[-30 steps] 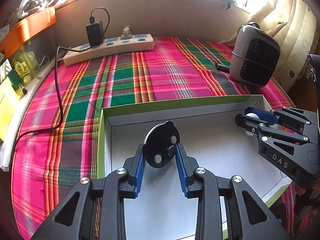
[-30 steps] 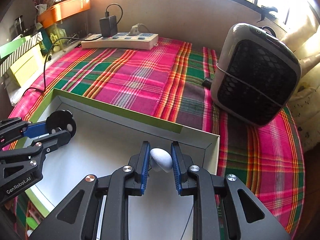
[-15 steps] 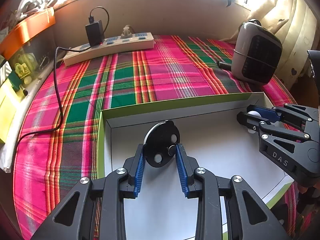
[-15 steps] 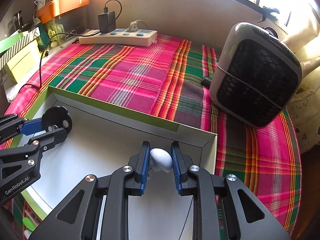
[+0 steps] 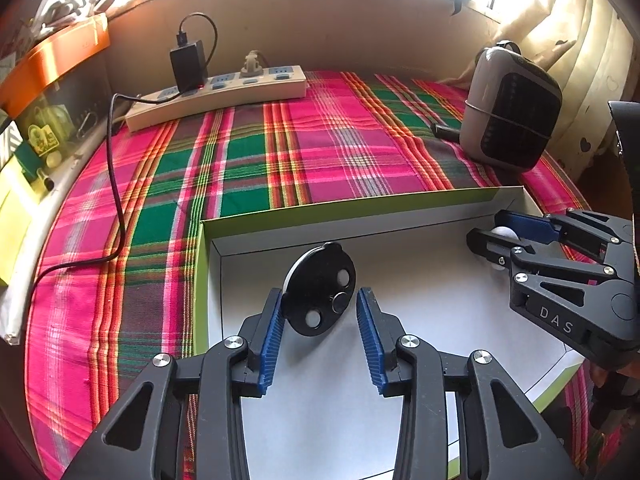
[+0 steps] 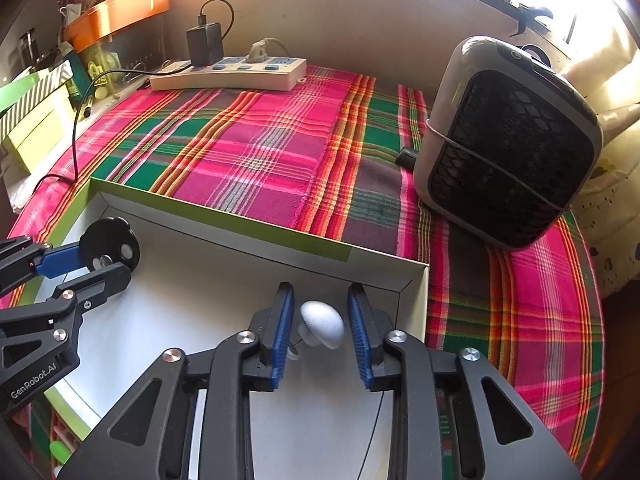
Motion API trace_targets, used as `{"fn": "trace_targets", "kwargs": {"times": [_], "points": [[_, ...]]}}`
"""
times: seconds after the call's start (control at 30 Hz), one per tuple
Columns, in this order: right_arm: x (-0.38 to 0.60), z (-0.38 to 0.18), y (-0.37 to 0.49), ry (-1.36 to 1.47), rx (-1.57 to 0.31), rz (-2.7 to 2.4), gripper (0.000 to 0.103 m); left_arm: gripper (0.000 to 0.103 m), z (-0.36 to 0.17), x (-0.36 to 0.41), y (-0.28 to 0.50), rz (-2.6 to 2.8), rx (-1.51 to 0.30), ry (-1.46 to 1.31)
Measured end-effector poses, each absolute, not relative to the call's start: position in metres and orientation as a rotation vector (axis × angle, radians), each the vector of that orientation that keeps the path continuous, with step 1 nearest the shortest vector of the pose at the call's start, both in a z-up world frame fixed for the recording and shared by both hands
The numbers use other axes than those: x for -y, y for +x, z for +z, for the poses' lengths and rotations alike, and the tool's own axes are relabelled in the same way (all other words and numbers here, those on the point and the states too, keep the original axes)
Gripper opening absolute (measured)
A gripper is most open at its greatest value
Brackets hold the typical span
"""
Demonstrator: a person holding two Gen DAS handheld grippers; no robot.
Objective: Organize objects
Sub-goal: 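Open both tools to release the disc and the knob inside the box, then withdraw both tools from the box back toward the remaining objects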
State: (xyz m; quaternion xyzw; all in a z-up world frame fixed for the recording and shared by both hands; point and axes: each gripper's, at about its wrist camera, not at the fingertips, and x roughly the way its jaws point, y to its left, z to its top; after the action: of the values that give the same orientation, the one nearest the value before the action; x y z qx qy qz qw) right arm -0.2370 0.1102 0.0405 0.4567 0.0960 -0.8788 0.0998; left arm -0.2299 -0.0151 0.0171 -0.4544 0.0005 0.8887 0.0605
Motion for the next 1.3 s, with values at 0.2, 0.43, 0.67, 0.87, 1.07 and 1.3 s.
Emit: {"fn": "trace_targets", "kwargs": {"times": [0.2,0.43,0.67,0.87,1.07,1.3], "points": [[-0.107,0.04,-0.235,1.35,-0.278,-2.583,0.043,0.039,0.021,0.017,-0.227,2.7,0.0,-1.372],[-0.108,0.048,-0.228,1.318,-0.262,-2.605,0.049,0.04,0.029,0.02,-0.218,2.719,0.02,-1.337],[-0.11,0.06,-0.214,1.275,-0.237,-2.629,0.049,0.04,0.04,0.021,-0.202,2.739,0.035,-1.295],[-0.114,0.07,-0.196,1.234,-0.197,-2.644,0.049,0.04,0.047,0.023,-0.183,2.773,0.027,-1.263],[-0.119,0.079,-0.175,1.191,-0.15,-2.657,0.049,0.04,0.053,0.022,-0.16,2.79,0.018,-1.218],[-0.119,0.087,-0.151,1.143,-0.125,-2.679,0.049,0.04,0.056,0.019,-0.137,2.804,-0.017,-1.184]]}}
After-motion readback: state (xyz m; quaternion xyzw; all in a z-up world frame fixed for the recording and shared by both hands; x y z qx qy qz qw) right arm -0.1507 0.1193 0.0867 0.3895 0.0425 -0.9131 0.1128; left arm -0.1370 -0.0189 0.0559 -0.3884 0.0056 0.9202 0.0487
